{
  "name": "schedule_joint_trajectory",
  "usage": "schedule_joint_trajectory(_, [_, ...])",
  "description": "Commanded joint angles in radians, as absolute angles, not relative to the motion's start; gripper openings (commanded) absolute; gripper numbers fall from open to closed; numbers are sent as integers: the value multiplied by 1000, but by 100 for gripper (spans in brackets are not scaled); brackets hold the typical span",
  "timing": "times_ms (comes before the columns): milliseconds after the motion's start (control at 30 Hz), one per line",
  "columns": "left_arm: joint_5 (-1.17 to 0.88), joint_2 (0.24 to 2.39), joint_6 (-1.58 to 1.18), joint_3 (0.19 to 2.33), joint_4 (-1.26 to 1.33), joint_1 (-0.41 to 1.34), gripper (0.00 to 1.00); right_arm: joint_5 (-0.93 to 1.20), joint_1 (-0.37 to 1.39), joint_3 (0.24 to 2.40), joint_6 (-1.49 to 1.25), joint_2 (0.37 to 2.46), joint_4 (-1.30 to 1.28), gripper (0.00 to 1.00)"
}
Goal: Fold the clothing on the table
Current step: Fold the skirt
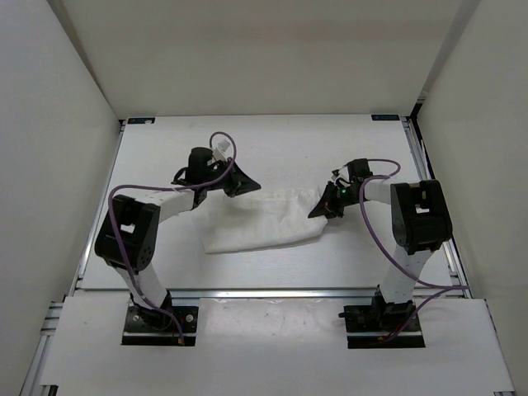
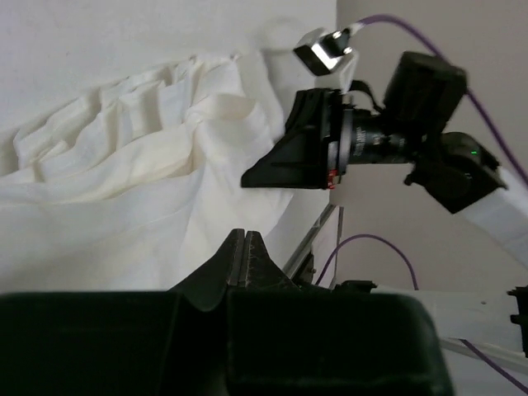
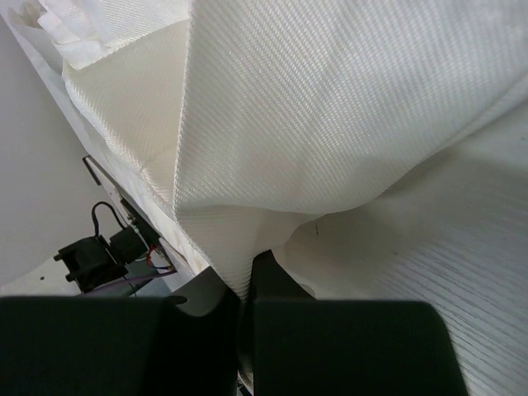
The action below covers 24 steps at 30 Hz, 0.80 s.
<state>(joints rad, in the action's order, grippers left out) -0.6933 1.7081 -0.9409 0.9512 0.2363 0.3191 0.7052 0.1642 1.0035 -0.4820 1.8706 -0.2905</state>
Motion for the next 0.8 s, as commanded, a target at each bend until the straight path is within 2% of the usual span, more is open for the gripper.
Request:
schedule_joint_trajectory(0, [-648,1741,-919,971,188,348,0,701,179,1038,-472,1870,-308,0])
schedule_joint_trajectory(467, [-453,1868,-828,1063,45,449,0,693,198,1035,-480,1870,-316,1])
schedule_joint_trajectory(767, [-137,1910,-684,1204,-262,511,0,687,207,1092,-485,1887,-321,0])
